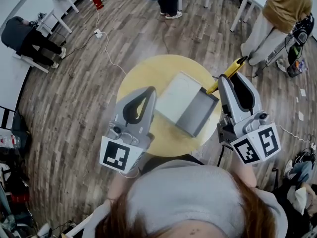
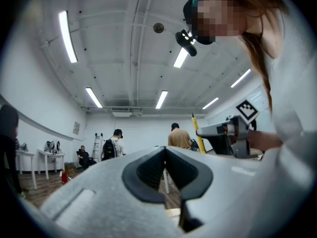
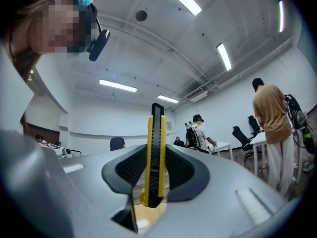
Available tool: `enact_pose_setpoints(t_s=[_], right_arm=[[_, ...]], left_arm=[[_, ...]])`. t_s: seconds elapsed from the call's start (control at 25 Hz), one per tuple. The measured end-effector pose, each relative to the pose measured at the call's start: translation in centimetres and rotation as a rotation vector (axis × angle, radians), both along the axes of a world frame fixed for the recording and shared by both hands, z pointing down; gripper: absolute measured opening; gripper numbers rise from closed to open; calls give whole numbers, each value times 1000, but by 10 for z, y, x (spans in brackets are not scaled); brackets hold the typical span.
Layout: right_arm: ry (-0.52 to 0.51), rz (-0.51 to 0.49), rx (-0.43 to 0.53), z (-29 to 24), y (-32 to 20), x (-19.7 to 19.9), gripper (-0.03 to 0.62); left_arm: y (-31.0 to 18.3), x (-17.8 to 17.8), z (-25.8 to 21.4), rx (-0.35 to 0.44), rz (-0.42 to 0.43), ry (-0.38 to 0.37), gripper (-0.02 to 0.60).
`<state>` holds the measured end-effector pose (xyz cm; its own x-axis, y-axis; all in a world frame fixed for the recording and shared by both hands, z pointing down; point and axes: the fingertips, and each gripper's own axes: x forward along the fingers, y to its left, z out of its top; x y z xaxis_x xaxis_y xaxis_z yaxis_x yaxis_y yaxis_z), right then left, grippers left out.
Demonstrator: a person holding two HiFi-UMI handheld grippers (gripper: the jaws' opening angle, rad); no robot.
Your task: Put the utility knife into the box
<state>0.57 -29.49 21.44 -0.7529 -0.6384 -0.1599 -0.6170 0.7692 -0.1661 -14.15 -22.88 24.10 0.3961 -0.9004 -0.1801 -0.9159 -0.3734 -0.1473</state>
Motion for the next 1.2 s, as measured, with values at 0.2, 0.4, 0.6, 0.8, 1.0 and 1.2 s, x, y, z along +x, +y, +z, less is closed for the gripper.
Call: enact_pose_setpoints(t_s=[0.2,0.4,0.6,0.8,1.0,1.2], right_arm=[[-13,-4,-45,8,-11,-20,120],[-13,30,-72,16,-15,-26,120],[-16,61,-97,19,-18,-25,120],[-14,80,-146,32,-22,-29,120],[32,125,-194,57,-28,-26,120],[45,169,-303,90,-32,-22,120]], left_arm=[[-8,-18,3,-3,5,10,3],[-14,-23,7,-11,42,18,3],[-21,-22,3,-7,76,23,3],[-32,-24,10,-25,104,36,3],[-37,-13,14,-34,142,41,3],[-39,-6,17,-51,169,48,3]])
